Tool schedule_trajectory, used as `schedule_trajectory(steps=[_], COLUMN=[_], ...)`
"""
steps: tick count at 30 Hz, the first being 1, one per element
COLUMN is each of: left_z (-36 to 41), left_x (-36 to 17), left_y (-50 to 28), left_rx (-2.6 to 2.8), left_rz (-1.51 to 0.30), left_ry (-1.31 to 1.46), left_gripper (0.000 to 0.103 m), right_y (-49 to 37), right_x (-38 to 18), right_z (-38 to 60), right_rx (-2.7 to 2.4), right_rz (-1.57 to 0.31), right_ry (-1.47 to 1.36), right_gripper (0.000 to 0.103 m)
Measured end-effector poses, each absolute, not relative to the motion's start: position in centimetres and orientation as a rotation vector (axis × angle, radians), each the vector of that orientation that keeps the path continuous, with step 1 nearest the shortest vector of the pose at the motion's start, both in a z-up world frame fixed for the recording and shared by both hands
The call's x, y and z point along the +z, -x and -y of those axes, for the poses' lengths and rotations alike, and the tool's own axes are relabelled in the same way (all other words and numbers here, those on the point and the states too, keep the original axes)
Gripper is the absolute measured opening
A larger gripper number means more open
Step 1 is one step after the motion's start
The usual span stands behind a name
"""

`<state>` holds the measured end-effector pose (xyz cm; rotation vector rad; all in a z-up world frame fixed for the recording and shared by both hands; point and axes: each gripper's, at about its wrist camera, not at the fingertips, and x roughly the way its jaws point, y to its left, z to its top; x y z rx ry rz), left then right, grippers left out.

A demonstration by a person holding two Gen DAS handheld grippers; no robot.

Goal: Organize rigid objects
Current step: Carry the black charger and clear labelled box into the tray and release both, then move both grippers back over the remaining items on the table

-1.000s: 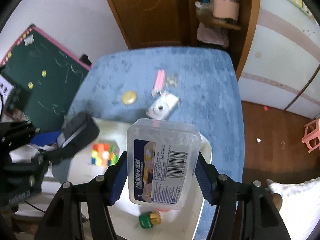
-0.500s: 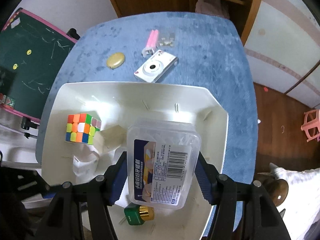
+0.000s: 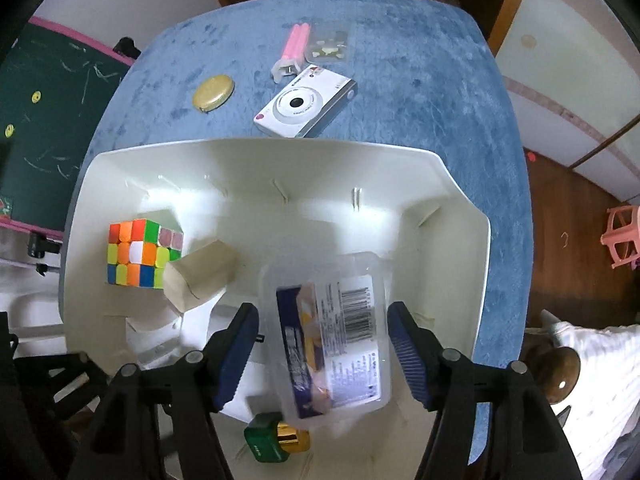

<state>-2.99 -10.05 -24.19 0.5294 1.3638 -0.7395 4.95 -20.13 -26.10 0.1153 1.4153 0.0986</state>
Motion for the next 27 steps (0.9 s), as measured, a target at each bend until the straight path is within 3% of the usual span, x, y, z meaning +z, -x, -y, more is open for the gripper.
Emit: schedule_trajectory(steps=[12,27], left_z=[9.7,7.4], left_x=[-20.2,-15.0], left_y=[1.4,-3.2], left_rx=[-0.725,-0.643], left_rz=[-1.327,-1.220], left_ry=[-0.448,-0.350], left_gripper=[0.066,0.077], right_y=[-4.8,-6.3], right_x=[-21.9,-19.1], right_z=[21.0,21.4], right_rx=[0.155,0.190], right_rz=[-1.332,-1.275], right_ry=[-0.241,-0.299], right_gripper=[0.069,0.069])
